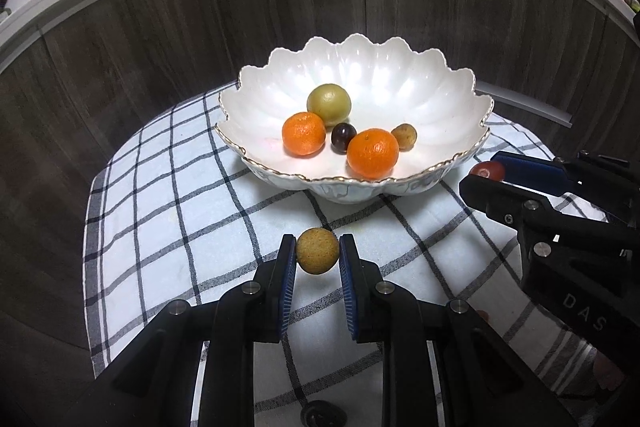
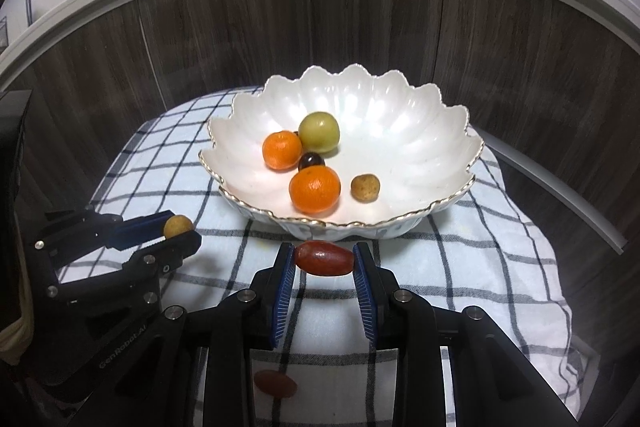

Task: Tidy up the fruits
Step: 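Lift and carry the yellow fruit with left gripper while right carries the red date over the bowl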

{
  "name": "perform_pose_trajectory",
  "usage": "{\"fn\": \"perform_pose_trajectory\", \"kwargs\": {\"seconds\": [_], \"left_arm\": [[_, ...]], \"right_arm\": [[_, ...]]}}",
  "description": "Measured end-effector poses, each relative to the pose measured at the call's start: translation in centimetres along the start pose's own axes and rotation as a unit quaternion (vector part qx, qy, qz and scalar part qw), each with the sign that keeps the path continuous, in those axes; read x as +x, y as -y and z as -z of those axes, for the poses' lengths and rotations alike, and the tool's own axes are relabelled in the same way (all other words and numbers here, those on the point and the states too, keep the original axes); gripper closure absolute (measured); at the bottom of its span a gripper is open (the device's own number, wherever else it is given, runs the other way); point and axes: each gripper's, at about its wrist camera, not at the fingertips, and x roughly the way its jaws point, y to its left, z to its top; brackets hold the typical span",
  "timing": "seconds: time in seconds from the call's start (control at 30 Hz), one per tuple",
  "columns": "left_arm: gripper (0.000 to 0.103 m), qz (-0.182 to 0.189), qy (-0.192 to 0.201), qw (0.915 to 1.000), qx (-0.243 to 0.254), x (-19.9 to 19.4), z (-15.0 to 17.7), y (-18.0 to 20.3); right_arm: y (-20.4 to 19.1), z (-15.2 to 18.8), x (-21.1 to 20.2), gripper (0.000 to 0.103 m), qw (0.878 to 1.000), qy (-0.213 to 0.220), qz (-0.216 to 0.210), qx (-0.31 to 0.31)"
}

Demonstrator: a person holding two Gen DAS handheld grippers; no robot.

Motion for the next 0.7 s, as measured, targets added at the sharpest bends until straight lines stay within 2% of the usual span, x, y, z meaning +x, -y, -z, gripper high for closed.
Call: {"fn": "perform_pose_trajectory", "kwargs": {"seconds": [0.7], "left_arm": [[0.081, -0.022, 0.014, 0.999, -0.036, -1.3, -3.5, 0.6]], "right_arm": [[2.1, -2.5, -2.1, 0.072, 0.999, 0.038, 0.007, 0.016]]}}
